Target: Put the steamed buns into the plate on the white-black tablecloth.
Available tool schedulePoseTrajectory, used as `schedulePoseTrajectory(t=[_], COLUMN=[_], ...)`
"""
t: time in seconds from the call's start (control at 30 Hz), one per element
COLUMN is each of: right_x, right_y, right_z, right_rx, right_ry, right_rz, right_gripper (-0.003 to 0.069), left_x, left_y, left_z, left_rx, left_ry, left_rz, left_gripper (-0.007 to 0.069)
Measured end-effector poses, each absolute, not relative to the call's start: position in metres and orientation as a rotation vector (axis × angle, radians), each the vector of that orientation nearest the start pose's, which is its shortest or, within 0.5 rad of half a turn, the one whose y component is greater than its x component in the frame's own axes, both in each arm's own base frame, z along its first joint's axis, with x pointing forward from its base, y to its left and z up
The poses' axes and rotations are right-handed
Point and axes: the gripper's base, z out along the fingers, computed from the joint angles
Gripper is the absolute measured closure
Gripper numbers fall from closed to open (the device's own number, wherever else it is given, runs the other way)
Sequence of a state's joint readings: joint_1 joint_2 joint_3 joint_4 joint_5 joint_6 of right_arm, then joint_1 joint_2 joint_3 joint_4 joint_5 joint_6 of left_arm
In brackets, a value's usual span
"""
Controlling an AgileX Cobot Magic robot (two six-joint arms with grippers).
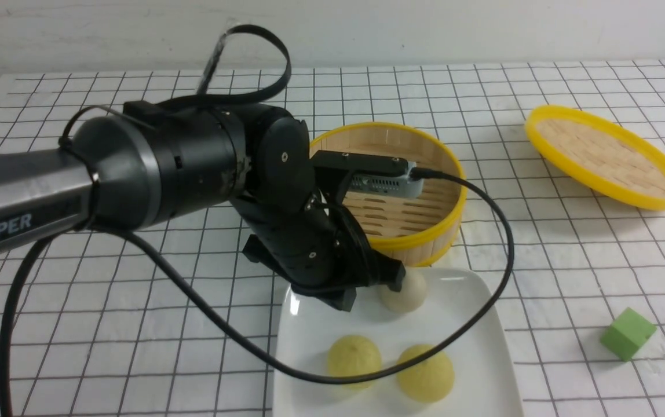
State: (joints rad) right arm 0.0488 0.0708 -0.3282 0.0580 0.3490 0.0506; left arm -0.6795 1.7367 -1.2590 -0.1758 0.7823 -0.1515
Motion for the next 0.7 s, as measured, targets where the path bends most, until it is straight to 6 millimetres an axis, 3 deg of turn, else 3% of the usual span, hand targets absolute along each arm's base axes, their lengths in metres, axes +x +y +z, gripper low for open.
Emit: schedulePoseTrajectory(t=[0.17, 0.23, 0.3, 0.4, 0.57, 0.7], right_x=[0.046, 0.048, 0.050, 0.050, 0.051, 0.051], right_y=[0.004, 0.004, 0.004, 0.003, 0.003, 0.003], right_z=[0.270, 0.256, 0.230, 0.212, 0.174, 0.172], right_rx=[0.030, 0.031, 0.026, 0.015, 0.006, 0.005], right_ry=[1.625, 1.662, 1.721, 1.750, 1.884, 1.898], right_rz=[0.134, 0.133, 0.119, 0.097, 0.077, 0.073], right_gripper=[0.0663, 0.0661, 0.0659, 0.0658, 0.0656, 0.0654], left_x=[0.274, 0.273, 0.270, 0.267, 0.255, 0.230], left_y=[-0.235, -0.234, -0.232, -0.230, -0.221, -0.206], left_z=[0.237, 0.237, 0.236, 0.239, 0.268, 0.314], left_rx=[0.604, 0.609, 0.623, 0.631, 0.591, 0.535], left_ry=[2.740, 2.746, 2.784, 2.801, 2.768, 2.698], left_rz=[-0.408, -0.402, -0.384, -0.378, -0.428, -0.536], left_gripper=[0.0622, 0.0622, 0.0621, 0.0620, 0.0615, 0.0613])
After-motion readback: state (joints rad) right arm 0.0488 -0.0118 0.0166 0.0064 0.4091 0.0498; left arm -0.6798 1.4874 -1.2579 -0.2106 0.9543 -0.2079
